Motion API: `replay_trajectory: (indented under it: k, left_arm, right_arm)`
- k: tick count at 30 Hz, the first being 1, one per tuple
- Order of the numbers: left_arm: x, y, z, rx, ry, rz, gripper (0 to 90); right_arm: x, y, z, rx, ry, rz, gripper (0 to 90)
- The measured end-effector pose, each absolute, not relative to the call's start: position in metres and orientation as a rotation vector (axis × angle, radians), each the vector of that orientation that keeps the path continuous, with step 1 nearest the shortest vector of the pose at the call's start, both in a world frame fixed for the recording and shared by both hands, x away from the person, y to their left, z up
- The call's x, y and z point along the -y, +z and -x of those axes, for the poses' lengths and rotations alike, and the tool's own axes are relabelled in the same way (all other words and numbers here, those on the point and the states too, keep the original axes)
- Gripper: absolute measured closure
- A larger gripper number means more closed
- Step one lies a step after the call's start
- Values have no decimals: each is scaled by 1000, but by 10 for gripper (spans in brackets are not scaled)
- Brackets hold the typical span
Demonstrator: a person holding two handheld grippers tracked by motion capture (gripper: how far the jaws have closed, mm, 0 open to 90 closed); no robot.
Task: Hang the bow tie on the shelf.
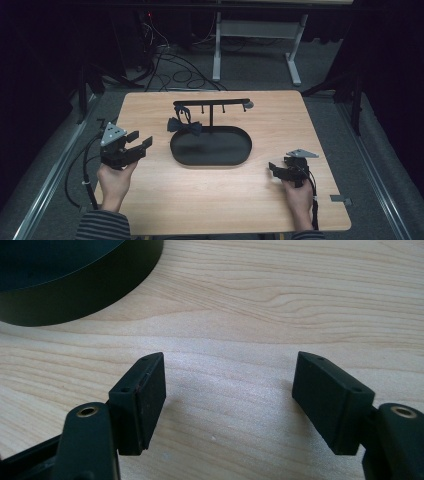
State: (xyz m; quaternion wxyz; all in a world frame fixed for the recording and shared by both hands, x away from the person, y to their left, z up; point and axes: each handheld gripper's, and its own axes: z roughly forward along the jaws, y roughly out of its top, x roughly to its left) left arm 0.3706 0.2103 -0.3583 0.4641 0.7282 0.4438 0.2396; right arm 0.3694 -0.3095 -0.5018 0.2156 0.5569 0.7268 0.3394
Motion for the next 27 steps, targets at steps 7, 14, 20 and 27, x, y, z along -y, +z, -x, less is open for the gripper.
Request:
replay_trajectory:
  k: [7, 14, 20, 27]
  left_arm:
    - [-212, -364, -367, -1100, 580, -1795, 458]
    - [-215, -369, -360, -1108, 586, -1786, 458]
    - [-220, -375, -355, -1129, 580, -1793, 457]
    - [-226, -381, -350, -1149, 577, -1779, 457]
  right_arm:
    - [310, -502, -369, -2014, 941, -1544, 309]
    - [310, -502, -369, -2016, 941, -1543, 308]
    - [309, -502, -369, -2016, 940, -1542, 308]
    - [309, -502, -369, -2017, 938, -1542, 308]
